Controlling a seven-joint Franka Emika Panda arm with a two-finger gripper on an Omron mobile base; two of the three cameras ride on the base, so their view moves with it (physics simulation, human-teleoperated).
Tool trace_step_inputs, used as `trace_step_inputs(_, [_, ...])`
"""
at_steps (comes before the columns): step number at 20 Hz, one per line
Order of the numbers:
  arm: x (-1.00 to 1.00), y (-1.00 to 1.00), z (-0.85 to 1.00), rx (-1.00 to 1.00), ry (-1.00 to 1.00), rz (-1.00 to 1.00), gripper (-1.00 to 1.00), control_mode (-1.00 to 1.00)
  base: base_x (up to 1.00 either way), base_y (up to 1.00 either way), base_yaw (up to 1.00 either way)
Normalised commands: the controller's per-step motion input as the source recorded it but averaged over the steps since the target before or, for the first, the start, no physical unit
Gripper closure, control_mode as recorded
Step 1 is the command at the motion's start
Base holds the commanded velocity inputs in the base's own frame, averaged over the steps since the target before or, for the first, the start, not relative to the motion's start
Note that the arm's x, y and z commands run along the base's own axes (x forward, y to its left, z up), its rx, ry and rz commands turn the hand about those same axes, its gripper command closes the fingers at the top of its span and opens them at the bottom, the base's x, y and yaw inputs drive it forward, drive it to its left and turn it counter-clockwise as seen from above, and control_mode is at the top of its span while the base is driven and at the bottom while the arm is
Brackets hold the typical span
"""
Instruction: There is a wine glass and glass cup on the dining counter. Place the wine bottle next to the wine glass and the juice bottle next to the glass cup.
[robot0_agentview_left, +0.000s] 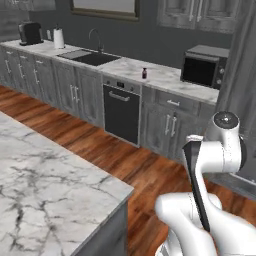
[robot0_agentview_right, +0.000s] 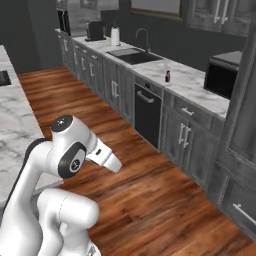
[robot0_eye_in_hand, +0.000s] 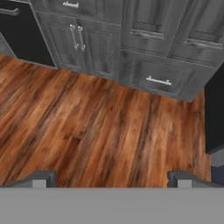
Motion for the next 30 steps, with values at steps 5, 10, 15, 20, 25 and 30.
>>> trace_step_inputs(5, [0.0,0.0,0.0,0.0,0.0,0.0,-1.0,1.0,0.53,-0.45,0.28])
trace_step_inputs(10, [0.0,0.0,0.0,0.0,0.0,0.0,-1.0,1.0,0.53,-0.45,0.28])
trace_step_inputs(15, [0.0,0.0,0.0,0.0,0.0,0.0,-1.0,1.0,0.53,-0.45,0.27])
trace_step_inputs(20, [0.0,0.0,0.0,0.0,0.0,0.0,-1.0,1.0,0.52,-0.4,0.36])
trace_step_inputs(25, [0.0,0.0,0.0,0.0,0.0,0.0,-1.0,1.0,0.52,-0.28,0.5])
trace_step_inputs(30, [0.0,0.0,0.0,0.0,0.0,0.0,-1.0,1.0,0.53,-0.31,0.45])
